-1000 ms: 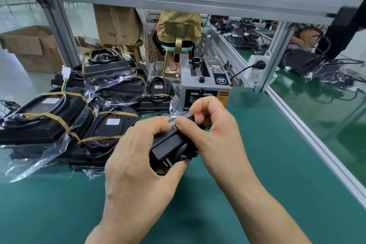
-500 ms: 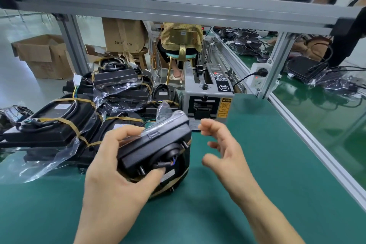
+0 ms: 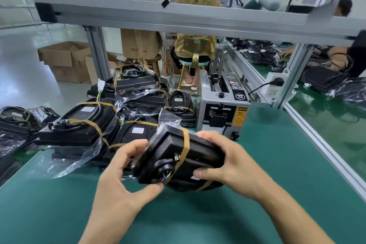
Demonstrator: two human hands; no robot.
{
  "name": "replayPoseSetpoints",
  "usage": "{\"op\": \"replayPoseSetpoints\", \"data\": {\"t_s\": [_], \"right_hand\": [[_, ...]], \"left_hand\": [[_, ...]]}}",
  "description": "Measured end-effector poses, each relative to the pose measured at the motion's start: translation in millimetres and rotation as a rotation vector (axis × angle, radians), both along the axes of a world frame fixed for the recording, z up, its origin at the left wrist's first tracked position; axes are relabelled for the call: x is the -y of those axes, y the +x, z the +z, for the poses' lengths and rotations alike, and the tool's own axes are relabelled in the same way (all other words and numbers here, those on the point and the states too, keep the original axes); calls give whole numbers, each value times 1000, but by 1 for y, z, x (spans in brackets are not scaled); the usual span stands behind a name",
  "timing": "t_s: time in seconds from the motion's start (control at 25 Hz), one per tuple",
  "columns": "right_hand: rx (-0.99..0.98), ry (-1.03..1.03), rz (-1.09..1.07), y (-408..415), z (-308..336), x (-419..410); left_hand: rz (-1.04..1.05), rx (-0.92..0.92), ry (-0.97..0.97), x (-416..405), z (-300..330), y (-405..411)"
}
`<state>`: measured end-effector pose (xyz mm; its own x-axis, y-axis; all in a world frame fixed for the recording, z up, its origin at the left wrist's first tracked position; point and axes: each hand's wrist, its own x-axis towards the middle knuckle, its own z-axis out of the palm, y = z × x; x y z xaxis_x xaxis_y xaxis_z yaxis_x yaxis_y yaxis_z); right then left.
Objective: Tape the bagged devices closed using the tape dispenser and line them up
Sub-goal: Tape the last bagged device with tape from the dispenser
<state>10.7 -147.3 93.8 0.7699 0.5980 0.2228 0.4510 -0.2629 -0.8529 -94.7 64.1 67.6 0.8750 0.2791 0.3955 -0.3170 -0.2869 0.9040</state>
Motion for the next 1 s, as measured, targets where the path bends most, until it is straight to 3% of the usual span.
{"op": "replayPoseSetpoints", "data": {"t_s": [0.16, 0.32, 0.52, 0.92, 1.0], "right_hand": [[281, -318, -140, 3, 13, 13], [391, -563, -153, 5, 7, 16], [366, -502, -153, 5, 3, 17], [379, -626, -117, 11, 6, 13], [303, -652, -51, 13, 12, 17]], "left_hand": [[-19, -97, 19, 17, -9, 7], [-13, -90, 22, 26, -9, 18], [-57, -118, -15, 28, -15, 26], [-114, -94, -116, 25, -24, 34], [-81, -66, -113, 26, -28, 33]]}}
